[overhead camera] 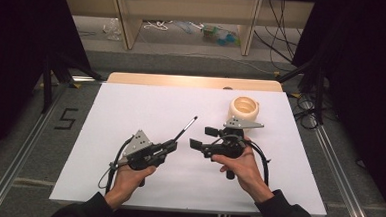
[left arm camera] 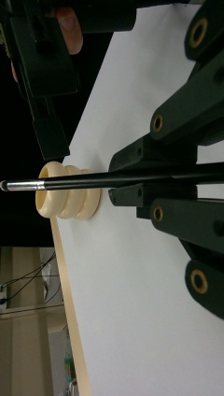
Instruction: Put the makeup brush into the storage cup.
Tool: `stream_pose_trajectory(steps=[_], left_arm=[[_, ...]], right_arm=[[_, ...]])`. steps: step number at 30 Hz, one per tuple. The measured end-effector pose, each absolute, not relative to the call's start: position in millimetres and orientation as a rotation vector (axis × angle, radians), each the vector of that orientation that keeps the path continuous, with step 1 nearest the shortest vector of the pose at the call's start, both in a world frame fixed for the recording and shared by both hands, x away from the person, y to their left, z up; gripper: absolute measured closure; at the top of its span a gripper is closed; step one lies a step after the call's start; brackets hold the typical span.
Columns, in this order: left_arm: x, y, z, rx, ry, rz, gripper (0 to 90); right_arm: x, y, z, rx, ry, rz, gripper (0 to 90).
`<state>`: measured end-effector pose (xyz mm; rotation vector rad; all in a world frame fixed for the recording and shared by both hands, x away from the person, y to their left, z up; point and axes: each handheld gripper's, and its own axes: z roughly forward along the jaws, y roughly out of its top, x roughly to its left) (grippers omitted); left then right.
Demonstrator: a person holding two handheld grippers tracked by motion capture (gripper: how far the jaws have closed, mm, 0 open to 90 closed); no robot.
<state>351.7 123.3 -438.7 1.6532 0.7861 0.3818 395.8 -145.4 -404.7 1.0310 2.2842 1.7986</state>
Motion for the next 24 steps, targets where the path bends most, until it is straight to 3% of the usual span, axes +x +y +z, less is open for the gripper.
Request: stream_pose_trajectory(steps=[24], left_arm=[[347.2,117.7,-439.2,1.632,0.735,0.412,83.0]], right_arm=[[395.5,-124.0,-412.2,1.071,2.275,1.948,28.5]])
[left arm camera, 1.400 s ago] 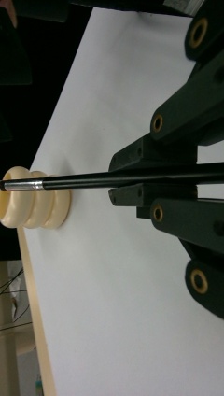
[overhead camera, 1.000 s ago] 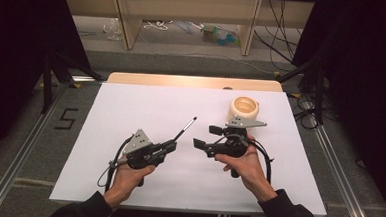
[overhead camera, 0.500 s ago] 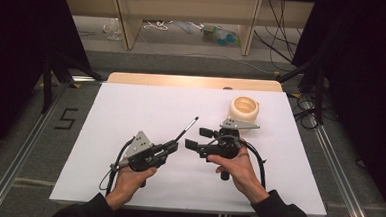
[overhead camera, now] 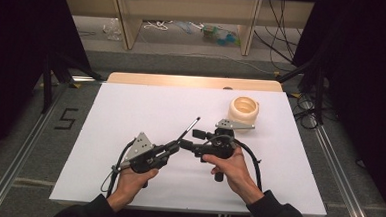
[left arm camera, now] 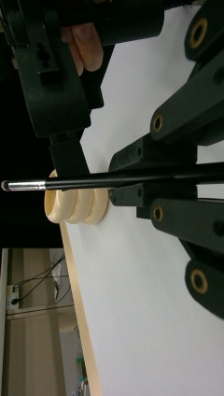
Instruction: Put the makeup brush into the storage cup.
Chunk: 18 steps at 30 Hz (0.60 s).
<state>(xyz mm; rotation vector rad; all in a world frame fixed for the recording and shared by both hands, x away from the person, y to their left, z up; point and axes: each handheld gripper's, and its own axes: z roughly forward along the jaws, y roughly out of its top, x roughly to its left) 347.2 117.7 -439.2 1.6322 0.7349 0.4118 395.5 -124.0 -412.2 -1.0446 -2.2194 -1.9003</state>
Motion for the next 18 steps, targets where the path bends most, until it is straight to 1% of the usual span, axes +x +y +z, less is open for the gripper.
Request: stream_pose_trajectory(steps=[2,5,15,18], left_arm=[[346.3,117.1,-439.4,1.627,0.740,0.412,83.0],[345.0,116.0,-439.3,1.622,0.744,0.412,83.0],[342.2,112.4,-438.8,1.619,0.723,0.404,83.0],[341.8,111.9,-438.8,1.619,0.722,0.399,83.0]], right_arm=[[395.1,-123.7,-411.9,-1.056,-2.210,-1.886,28.7],[397.0,-122.7,-413.9,-1.046,-2.194,-1.897,32.6],[398.3,-121.1,-415.2,-1.050,-2.130,-1.890,40.3],[398.9,-121.4,-415.3,-1.033,-2.127,-1.914,44.0]])
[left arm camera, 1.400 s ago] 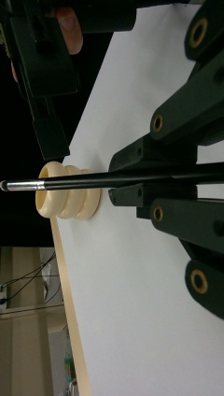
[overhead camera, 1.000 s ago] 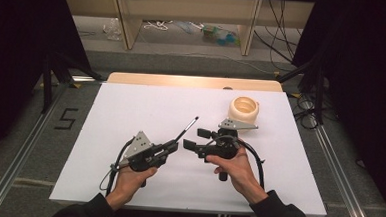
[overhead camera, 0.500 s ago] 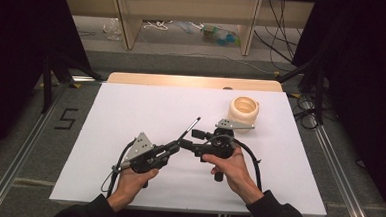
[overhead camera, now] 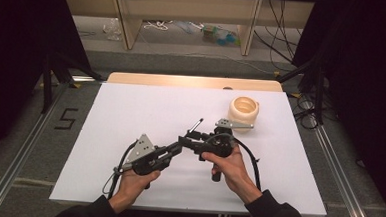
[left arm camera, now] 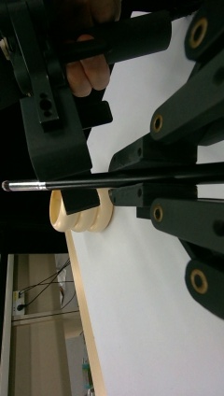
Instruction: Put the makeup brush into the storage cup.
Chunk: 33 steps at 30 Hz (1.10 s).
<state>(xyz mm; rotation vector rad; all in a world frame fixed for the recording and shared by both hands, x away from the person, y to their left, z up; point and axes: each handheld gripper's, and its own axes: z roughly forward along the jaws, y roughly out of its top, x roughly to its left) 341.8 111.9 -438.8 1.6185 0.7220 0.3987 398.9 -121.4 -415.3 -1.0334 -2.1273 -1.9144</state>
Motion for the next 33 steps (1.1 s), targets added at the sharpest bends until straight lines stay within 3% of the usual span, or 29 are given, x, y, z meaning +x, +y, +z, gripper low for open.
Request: stream_pose_trajectory(steps=[13,33], left_arm=[[341.7,112.1,-437.8,1.614,0.708,0.402,83.0],[340.1,110.9,-436.9,1.606,0.696,0.395,82.9]], right_arm=[[398.8,-120.5,-416.0,-1.012,-2.102,-1.908,54.5],[398.1,-121.0,-414.7,-1.014,-2.066,-1.926,62.4]])
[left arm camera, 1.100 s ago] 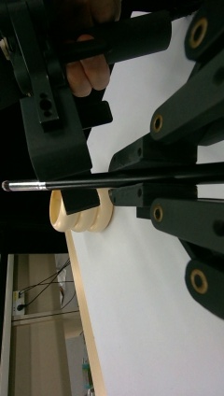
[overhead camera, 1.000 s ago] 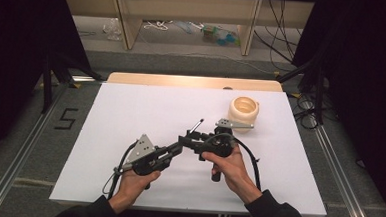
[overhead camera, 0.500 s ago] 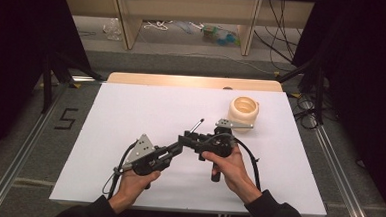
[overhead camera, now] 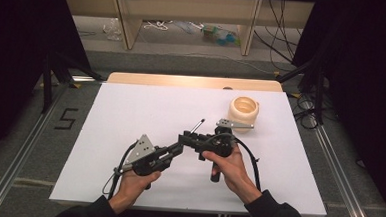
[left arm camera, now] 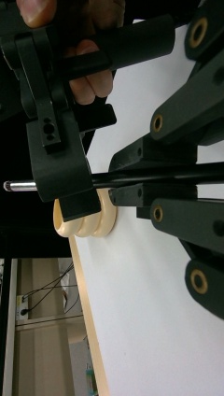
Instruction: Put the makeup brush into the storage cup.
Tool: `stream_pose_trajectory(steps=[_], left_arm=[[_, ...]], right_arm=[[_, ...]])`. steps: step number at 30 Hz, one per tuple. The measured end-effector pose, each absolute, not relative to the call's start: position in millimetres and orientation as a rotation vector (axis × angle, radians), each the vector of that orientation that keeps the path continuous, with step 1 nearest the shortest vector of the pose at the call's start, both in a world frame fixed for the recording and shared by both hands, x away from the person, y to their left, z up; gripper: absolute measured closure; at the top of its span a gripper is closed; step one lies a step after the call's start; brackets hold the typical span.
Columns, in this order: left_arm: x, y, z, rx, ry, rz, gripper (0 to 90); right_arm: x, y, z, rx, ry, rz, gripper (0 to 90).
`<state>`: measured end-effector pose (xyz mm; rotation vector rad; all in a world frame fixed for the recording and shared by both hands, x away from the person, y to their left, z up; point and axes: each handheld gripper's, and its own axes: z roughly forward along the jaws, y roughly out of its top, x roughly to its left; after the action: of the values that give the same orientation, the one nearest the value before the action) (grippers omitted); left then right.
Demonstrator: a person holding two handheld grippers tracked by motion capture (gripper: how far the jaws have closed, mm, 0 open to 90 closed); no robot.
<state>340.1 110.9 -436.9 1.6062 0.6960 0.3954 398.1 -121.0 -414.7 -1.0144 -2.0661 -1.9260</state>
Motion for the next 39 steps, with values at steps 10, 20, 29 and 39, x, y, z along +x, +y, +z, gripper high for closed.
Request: stream_pose_trajectory(steps=[10,20,29,39], left_arm=[[339.8,110.5,-436.9,1.610,0.691,0.396,82.9],[339.5,109.5,-437.8,1.617,0.687,0.390,82.9],[341.4,108.0,-439.8,1.640,0.679,0.368,75.8],[343.5,110.5,-439.9,1.680,0.684,0.367,48.9]], right_arm=[[398.0,-121.4,-415.1,-1.021,-2.051,-1.908,67.3],[397.3,-121.7,-414.6,-0.993,-2.031,-1.909,75.6],[392.7,-119.2,-409.8,-0.916,-1.996,-1.944,83.9],[389.2,-119.5,-397.7,-0.831,-2.221,-1.974,83.9]])
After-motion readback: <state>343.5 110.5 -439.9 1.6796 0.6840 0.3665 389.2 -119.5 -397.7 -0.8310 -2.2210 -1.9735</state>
